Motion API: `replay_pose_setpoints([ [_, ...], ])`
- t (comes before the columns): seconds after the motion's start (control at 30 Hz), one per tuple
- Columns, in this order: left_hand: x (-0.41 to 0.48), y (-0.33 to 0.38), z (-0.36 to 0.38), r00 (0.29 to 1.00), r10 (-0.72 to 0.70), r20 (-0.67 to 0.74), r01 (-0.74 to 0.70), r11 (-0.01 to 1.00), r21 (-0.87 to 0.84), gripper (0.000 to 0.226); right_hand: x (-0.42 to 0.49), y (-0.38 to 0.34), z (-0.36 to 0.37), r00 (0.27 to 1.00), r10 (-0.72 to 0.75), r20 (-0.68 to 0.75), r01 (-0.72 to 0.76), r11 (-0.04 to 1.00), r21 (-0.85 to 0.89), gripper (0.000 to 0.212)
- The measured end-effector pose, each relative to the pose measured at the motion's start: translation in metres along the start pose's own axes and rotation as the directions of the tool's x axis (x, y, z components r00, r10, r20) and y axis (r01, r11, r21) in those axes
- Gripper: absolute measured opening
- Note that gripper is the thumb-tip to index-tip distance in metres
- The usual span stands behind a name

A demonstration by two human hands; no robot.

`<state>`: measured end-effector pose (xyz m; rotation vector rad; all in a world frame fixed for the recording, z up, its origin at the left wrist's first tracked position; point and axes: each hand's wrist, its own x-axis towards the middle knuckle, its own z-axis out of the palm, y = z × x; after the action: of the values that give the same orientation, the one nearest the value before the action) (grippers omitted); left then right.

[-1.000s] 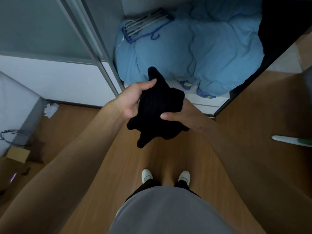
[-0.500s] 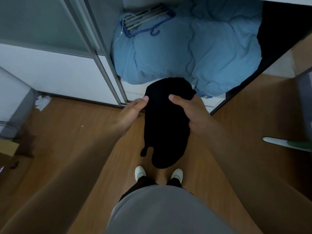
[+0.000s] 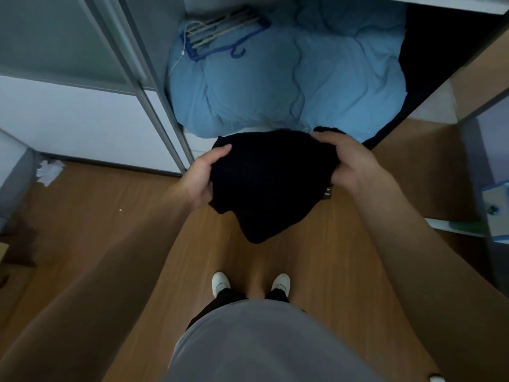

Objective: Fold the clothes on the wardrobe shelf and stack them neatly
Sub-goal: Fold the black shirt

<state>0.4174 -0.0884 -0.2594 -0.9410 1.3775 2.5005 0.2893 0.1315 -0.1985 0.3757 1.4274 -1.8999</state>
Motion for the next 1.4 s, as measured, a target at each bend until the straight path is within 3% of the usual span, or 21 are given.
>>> replay_pose_setpoints([
  [0.1, -0.002, 0.002, 0.012, 0.998, -0.064, 0.005, 0.065, 0.995, -0.079, 0.033, 0.006, 0.012, -0.016, 0.997, -0.001, 0.079, -0.015, 0.979, 0.203, 0.037],
  [0.23, -0.001, 0.008, 0.026, 0.996, -0.089, -0.017, 0.086, 0.987, -0.137, 0.047, 0.010, 0.061, -0.025, 0.979, 0.070, 0.193, -0.070, 0.998, -0.007, 0.048],
  [0.37, 0.005, 0.018, 0.022, 0.994, -0.072, -0.087, 0.067, 0.996, -0.055, 0.053, 0.016, 0.090, -0.019, 0.931, -0.069, 0.357, 0.156, 0.963, -0.221, 0.040],
  [0.5, 0.010, 0.021, 0.002, 0.984, -0.126, -0.129, 0.128, 0.992, 0.006, 0.063, 0.014, 0.091, 0.000, 0.958, -0.134, 0.254, 0.226, 0.897, -0.380, 0.028],
  [0.63, 0.001, 0.012, -0.027, 0.985, -0.157, 0.070, 0.148, 0.982, 0.117, 0.079, 0.014, 0.081, 0.013, 0.985, -0.150, 0.088, 0.166, 0.963, -0.214, 0.013],
  [0.73, -0.001, -0.007, -0.031, 0.986, -0.095, 0.138, 0.064, 0.976, 0.209, 0.076, 0.013, 0.071, 0.018, 1.000, -0.031, 0.006, 0.031, 0.998, -0.056, 0.021],
  [0.8, 0.000, -0.011, -0.023, 0.993, 0.001, 0.115, -0.020, 0.985, 0.169, 0.055, 0.010, 0.065, 0.015, 0.996, 0.054, 0.070, -0.057, 0.998, 0.038, 0.034],
  [0.87, 0.001, -0.009, -0.014, 0.996, 0.034, 0.084, -0.041, 0.995, 0.089, 0.048, 0.006, 0.061, 0.007, 0.980, 0.093, 0.176, -0.109, 0.990, 0.087, 0.043],
  [0.97, 0.004, 0.000, -0.003, 1.000, -0.002, 0.018, 0.002, 1.000, 0.008, 0.055, 0.006, 0.061, -0.010, 0.985, -0.034, 0.171, 0.055, 0.991, -0.121, 0.040],
  [1.07, 0.010, 0.009, 0.002, 0.998, -0.014, -0.066, 0.023, 0.991, 0.131, 0.066, 0.008, 0.058, -0.018, 0.986, -0.146, 0.086, 0.169, 0.899, -0.404, 0.027],
  [1.2, 0.016, 0.018, -0.008, 0.976, -0.006, -0.217, 0.056, 0.972, 0.229, 0.065, 0.012, 0.046, -0.021, 0.978, -0.198, -0.061, 0.148, 0.875, -0.460, 0.026],
  [1.3, 0.019, 0.020, -0.014, 0.965, -0.005, -0.261, 0.080, 0.957, 0.279, 0.066, 0.014, 0.045, -0.015, 0.973, -0.203, -0.114, 0.122, 0.861, -0.494, 0.039],
  [1.4, 0.019, 0.017, -0.016, 0.965, 0.026, -0.262, 0.034, 0.975, 0.221, 0.053, 0.017, 0.044, -0.011, 0.968, -0.199, -0.154, 0.093, 0.851, -0.516, 0.044],
])
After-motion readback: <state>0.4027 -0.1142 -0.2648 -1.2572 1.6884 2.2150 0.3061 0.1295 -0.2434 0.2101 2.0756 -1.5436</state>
